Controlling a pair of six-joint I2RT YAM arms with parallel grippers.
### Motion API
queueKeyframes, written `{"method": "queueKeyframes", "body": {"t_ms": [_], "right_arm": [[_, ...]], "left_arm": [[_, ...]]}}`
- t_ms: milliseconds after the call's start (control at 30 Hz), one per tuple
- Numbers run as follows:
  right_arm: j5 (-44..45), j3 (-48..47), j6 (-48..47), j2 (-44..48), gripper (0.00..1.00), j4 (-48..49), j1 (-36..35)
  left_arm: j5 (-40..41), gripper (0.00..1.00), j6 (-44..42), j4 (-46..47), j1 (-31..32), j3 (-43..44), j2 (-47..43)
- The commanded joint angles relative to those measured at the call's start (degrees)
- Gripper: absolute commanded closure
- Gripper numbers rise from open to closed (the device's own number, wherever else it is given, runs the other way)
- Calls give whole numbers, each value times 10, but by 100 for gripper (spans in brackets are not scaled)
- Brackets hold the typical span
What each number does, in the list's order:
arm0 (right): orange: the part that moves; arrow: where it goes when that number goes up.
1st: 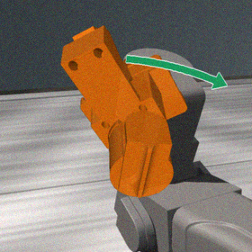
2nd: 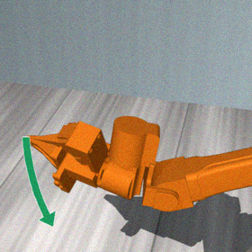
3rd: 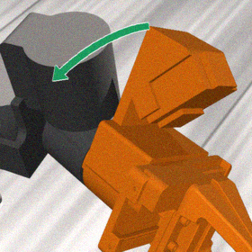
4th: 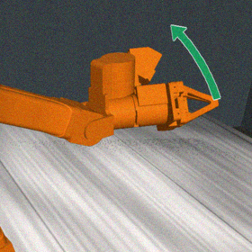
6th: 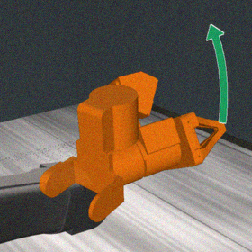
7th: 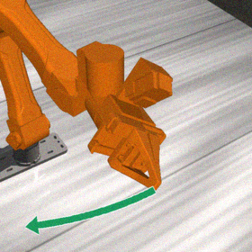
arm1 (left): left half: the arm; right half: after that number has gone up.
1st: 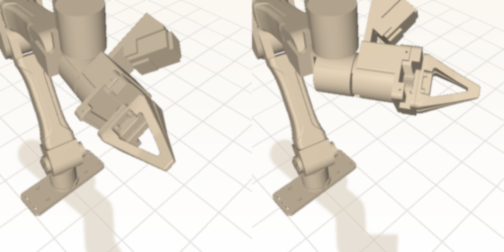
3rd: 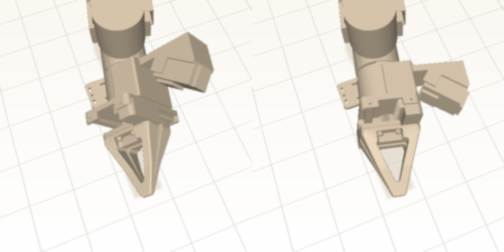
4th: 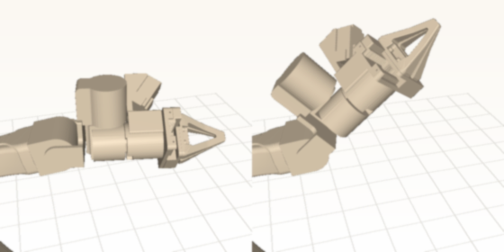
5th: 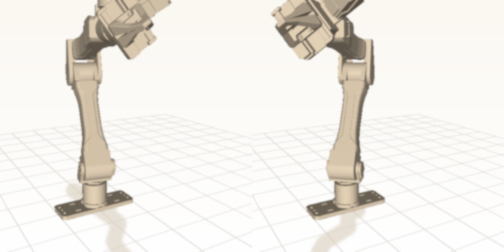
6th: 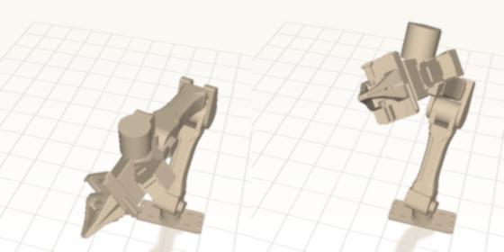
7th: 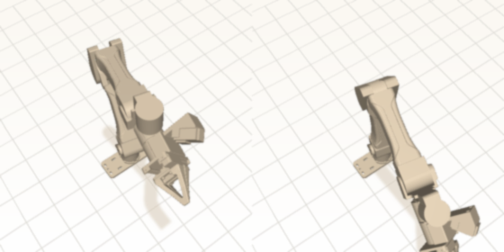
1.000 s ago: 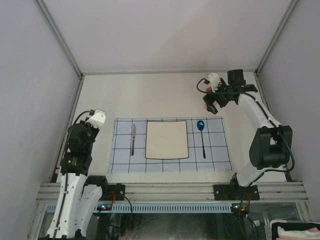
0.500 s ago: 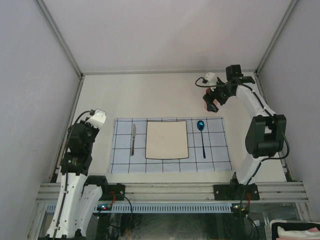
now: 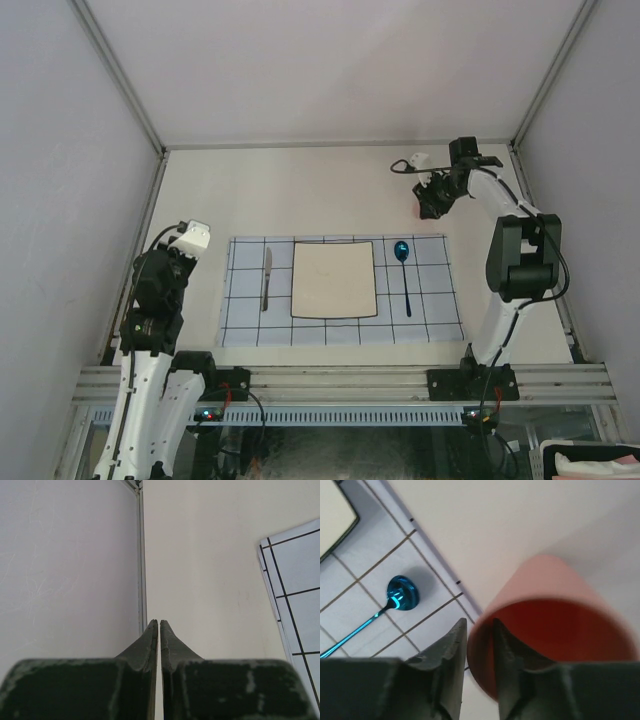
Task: Set the dinner table for one person
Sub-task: Pick up the cup at the center of the board.
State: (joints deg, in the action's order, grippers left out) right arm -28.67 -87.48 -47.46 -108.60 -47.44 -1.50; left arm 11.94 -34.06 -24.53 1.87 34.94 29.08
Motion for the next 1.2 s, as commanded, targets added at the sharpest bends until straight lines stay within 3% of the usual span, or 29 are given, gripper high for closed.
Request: {"method": "queueKeyframes", "body": {"t_ms": [0, 33, 233, 400, 533, 900, 1167], "right_arm": [[-14, -49, 11, -26, 90, 8, 10], [-11, -55, 11, -28, 100, 7, 11], [2, -68, 29, 0, 100, -16, 10], [-20, -64, 18, 69, 100, -97, 5], [13, -23, -20, 125, 100, -160, -24], [166, 165, -39, 290, 100, -83, -107], [167, 223, -31, 300, 100, -42, -109]], "left_arm": [[9, 93, -6, 10, 3, 5, -5], [9, 93, -6, 9, 3, 5, -5], [11, 93, -6, 5, 3, 5, -8], [11, 93, -11, 8, 3, 5, -10], [10, 93, -8, 11, 3, 10, -10], [6, 93, -1, 4, 3, -2, -32], [9, 93, -6, -8, 3, -6, -53]]}}
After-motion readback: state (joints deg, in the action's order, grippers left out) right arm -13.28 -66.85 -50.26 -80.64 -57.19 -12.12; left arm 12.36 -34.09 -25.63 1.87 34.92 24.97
